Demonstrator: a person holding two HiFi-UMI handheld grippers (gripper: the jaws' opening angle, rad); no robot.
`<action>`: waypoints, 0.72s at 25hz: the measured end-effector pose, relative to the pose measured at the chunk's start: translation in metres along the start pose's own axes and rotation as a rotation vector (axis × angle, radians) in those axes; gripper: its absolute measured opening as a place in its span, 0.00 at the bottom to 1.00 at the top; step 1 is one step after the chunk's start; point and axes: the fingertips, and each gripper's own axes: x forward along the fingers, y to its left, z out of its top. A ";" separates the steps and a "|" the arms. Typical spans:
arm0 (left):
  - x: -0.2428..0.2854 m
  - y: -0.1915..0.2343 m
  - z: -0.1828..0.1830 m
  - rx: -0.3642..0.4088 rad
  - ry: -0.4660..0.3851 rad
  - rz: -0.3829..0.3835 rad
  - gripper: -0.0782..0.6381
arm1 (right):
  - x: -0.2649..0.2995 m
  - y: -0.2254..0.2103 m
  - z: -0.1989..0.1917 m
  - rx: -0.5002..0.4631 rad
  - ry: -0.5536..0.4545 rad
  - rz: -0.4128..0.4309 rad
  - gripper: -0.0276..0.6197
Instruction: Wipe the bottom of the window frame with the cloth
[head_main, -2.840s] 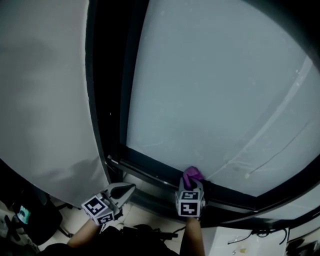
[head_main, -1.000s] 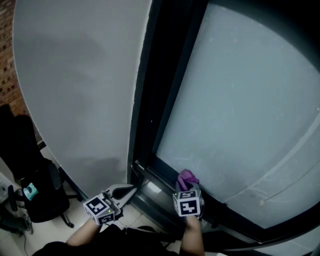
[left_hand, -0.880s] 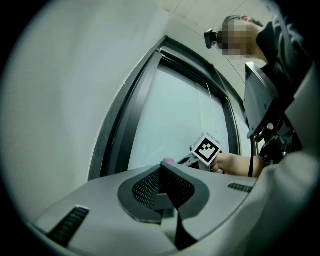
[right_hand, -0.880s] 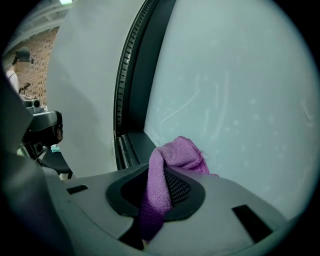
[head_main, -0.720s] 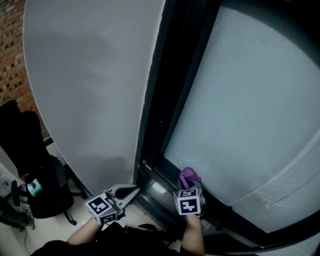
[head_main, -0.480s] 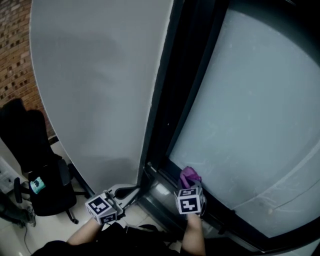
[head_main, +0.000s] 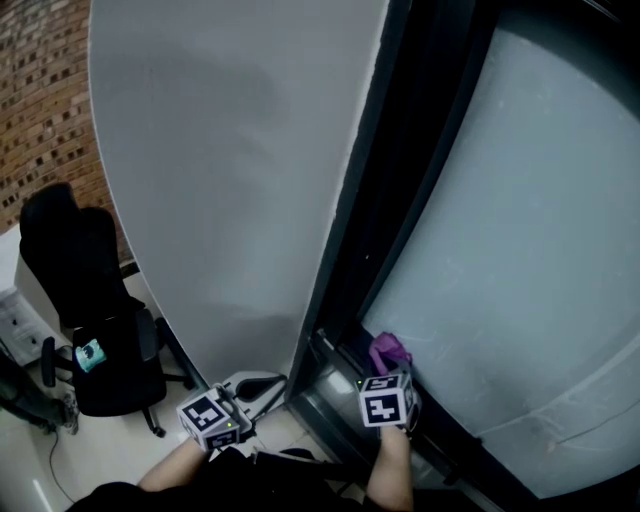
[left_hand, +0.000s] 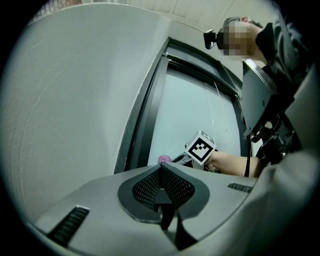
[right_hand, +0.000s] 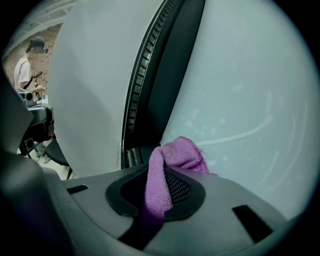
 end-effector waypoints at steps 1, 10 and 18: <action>-0.002 0.001 -0.001 0.001 0.001 0.009 0.10 | 0.001 0.001 0.002 -0.003 -0.004 0.005 0.15; -0.014 0.010 0.002 0.006 -0.005 0.079 0.10 | 0.016 0.010 0.020 -0.064 -0.021 0.045 0.15; -0.028 0.012 -0.001 -0.014 -0.017 0.139 0.10 | 0.028 0.014 0.026 -0.116 -0.010 0.055 0.15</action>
